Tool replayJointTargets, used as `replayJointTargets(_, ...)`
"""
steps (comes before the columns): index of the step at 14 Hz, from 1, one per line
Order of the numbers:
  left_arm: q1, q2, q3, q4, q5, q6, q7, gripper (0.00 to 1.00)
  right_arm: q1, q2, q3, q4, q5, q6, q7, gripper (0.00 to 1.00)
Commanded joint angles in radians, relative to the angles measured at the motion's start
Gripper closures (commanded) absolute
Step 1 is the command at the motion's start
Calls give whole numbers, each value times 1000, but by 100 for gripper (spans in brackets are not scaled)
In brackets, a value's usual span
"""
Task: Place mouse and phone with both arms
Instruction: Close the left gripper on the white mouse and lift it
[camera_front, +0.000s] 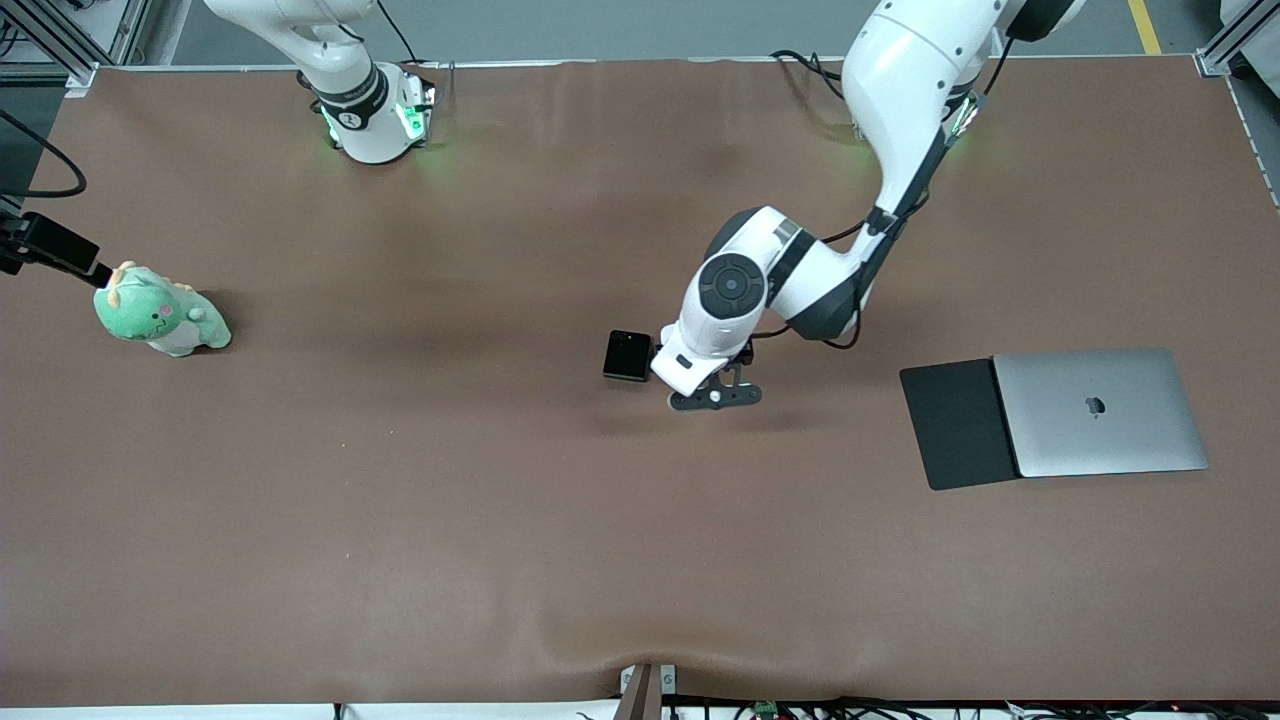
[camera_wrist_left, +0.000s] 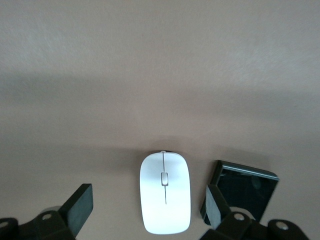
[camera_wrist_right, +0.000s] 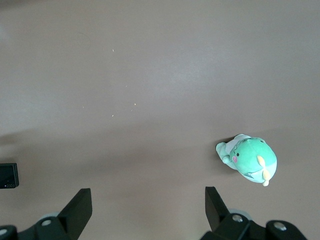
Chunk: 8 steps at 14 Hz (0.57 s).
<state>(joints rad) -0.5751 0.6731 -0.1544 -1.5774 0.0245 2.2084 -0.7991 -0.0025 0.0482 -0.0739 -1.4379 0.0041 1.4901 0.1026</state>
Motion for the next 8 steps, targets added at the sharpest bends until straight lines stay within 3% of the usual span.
replayJointTargets(1, -25, 35, 12, 16, 43, 28, -67, 0, -5, -8, 3, -9, 10, 1, -12, 0)
replayJointTargets(8, -69, 97, 13, 16, 51, 54, -123, 0, 87, 5, 5, -38, 20, 7, -35, 0)
